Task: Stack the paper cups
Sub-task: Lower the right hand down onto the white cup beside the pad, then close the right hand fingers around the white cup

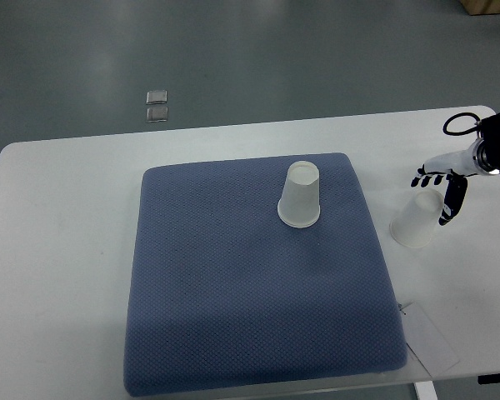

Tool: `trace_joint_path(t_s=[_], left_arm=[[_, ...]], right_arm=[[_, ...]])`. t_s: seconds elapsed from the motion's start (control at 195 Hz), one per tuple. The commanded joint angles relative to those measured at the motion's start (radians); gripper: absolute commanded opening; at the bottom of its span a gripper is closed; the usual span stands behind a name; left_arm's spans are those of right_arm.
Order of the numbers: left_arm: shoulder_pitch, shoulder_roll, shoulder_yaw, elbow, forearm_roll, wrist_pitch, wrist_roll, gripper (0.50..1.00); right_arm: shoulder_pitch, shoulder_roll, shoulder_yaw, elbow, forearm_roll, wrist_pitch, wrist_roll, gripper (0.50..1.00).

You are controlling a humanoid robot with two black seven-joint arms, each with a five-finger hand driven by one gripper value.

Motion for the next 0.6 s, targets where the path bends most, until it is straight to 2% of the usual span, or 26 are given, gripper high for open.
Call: trace_joint_path(t_s=[0.0, 0.077, 0.169, 0.236, 0.405, 0.595], left_arm=[[0.001, 0.000, 0.000, 0.000, 0.000, 0.000, 0.000, 1.000], [-0.001, 0.000, 0.000, 0.000, 0.000, 0.000, 0.000, 1.000], [0.001, 0.000, 0.000, 0.000, 0.000, 0.000, 0.000, 1.000], [0.001, 0.000, 0.000, 0.000, 0.000, 0.000, 0.000, 1.000], [0.001, 0.000, 0.000, 0.000, 0.000, 0.000, 0.000, 1.000], [0.001, 0.000, 0.000, 0.000, 0.000, 0.000, 0.000, 1.000]], right_arm=[[-0.006, 0.001, 0.000, 0.000, -0.001, -0.005, 0.000, 0.903], [-0.007, 0.001, 0.000, 0.000, -0.001, -0.005, 0.000, 0.897], [-0.009, 0.001, 0.000, -0.002, -0.002, -0.005, 0.000, 0.830], [-0.012, 0.002, 0.000, 0.000, -0.001, -0.005, 0.000, 0.807], [-0.021, 0.014, 0.000, -0.002, -0.001, -0.022, 0.000, 0.789], [-0.024, 0.019, 0.000, -0.005, 0.001, -0.023, 0.000, 0.662]])
